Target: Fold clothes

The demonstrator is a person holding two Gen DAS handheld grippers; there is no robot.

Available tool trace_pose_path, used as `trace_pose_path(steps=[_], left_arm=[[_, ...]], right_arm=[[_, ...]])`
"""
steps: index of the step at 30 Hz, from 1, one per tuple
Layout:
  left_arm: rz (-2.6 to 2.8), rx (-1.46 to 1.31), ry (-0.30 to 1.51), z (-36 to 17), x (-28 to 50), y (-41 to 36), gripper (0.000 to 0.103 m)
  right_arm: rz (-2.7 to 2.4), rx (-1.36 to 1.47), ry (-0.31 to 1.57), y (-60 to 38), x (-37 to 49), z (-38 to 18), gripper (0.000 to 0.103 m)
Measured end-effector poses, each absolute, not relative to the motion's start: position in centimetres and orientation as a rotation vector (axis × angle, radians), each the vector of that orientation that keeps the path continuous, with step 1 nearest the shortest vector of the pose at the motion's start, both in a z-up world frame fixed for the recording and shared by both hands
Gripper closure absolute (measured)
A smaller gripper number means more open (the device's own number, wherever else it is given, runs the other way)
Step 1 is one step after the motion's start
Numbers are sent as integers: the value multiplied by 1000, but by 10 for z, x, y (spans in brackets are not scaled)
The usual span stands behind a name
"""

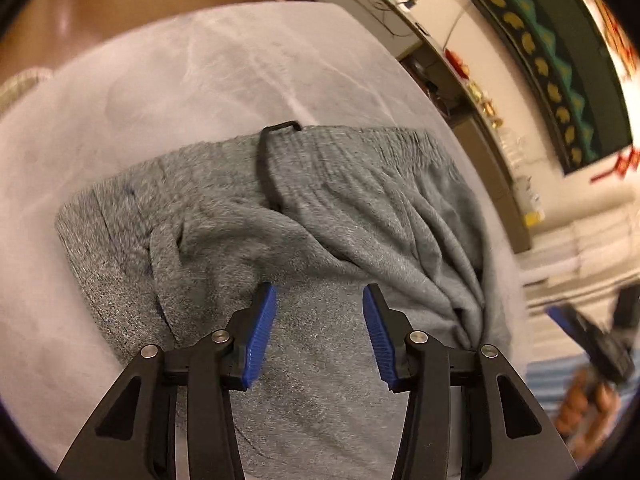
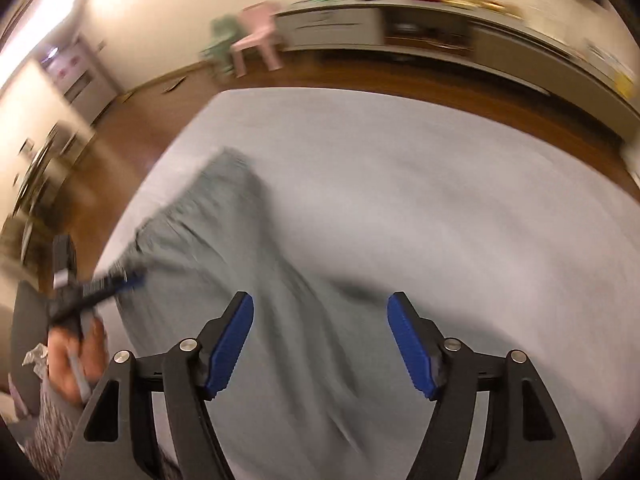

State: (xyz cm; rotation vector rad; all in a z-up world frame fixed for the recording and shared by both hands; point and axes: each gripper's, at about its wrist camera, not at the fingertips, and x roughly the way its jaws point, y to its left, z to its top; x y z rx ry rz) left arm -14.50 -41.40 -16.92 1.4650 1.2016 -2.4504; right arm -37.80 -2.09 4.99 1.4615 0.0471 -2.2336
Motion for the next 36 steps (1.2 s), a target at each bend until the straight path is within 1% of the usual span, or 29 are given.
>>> trace_pose_path(steps=[2, 6, 7, 8, 9, 10, 12, 14, 16, 17, 18, 19, 21, 22, 24, 26, 27, 28, 29, 30, 31, 32, 33, 34, 35, 36], left_arm=[[-2452, 1472, 1230, -170, -144, -418, 55], [-2509, 1420, 1311, -161, -144, -429, 54], [-2524, 1385, 1345, -158, -143, -434, 54], [-2539, 1342, 1379, -155, -141, -440, 53], [-2551, 1294, 1419, -152, -139, -449, 52], [-2563, 1244, 1462, -149, -136, -457, 49], [-2575, 1173, 1538, -146, -131, -468, 44], [-2577, 1130, 1616, -145, -125, -475, 39], [-2571, 1084, 1717, -144, -119, -479, 32], [-2569, 1063, 1762, -143, -115, -481, 30], [-2573, 1060, 1781, -142, -112, -479, 24], [-2578, 1080, 1763, -140, -113, -471, 20], [-2592, 1140, 1711, -139, -115, -458, 20], [-2607, 1185, 1678, -140, -117, -450, 20], [-2627, 1260, 1585, -143, -123, -438, 20], [-2604, 1300, 1435, -150, -131, -431, 24], [-2606, 1279, 1414, -151, -133, -430, 57], [-2633, 1272, 1378, -148, -134, -430, 98], [-2664, 1248, 1343, -143, -134, -430, 98], [-2712, 1165, 1326, -130, -123, -432, 98], [-2785, 1061, 1373, -114, -106, -437, 98], [-2828, 989, 1408, -104, -92, -442, 98], [-2777, 1032, 1409, -112, -90, -449, 98], [-2725, 1075, 1410, -120, -89, -455, 98], [-2666, 1127, 1418, -130, -90, -461, 98], [-2587, 1213, 1448, -147, -95, -465, 99]], right_arm=[[-2190, 1492, 45, -74, -421, 25, 31], [-2142, 1589, 79, -114, -470, -31, 31], [-2135, 1607, 110, -118, -473, -36, 38], [-2129, 1618, 146, -125, -477, -43, 52], [-2121, 1634, 173, -131, -480, -49, 93], [-2126, 1633, 179, -127, -478, -44, 96], [-2156, 1528, 149, -131, -464, -22, 96], [-2133, 1338, 137, -146, -418, 16, 96], [-2058, 1195, 141, -165, -363, 41, 96], [-2016, 1136, 186, -178, -329, 45, 96], [-2012, 1117, 250, -188, -308, 38, 96], [-2012, 1102, 315, -199, -290, 29, 96], [-2009, 1072, 446, -219, -254, 12, 96], [-1999, 1085, 466, -224, -245, 4, 96], [-1996, 1105, 437, -224, -237, -6, 96], [-1982, 1109, 363, -214, -229, -6, 96], [-1974, 1110, 320, -210, -226, -6, 96], [-1967, 1128, 292, -203, -223, -8, 94], [-1960, 1147, 267, -195, -221, -10, 92], [-1972, 1171, 260, -183, -218, -10, 82], [-2002, 1192, 249, -163, -214, -6, 66], [-2042, 1189, 221, -133, -204, 2, 54], [-2085, 1162, 201, -95, -189, 11, 48], [-2118, 1147, 203, -69, -180, 14, 35], [-2186, 1148, 227, -32, -166, 13, 29], [-2250, 1192, 247, 0, -159, 6, 29]])
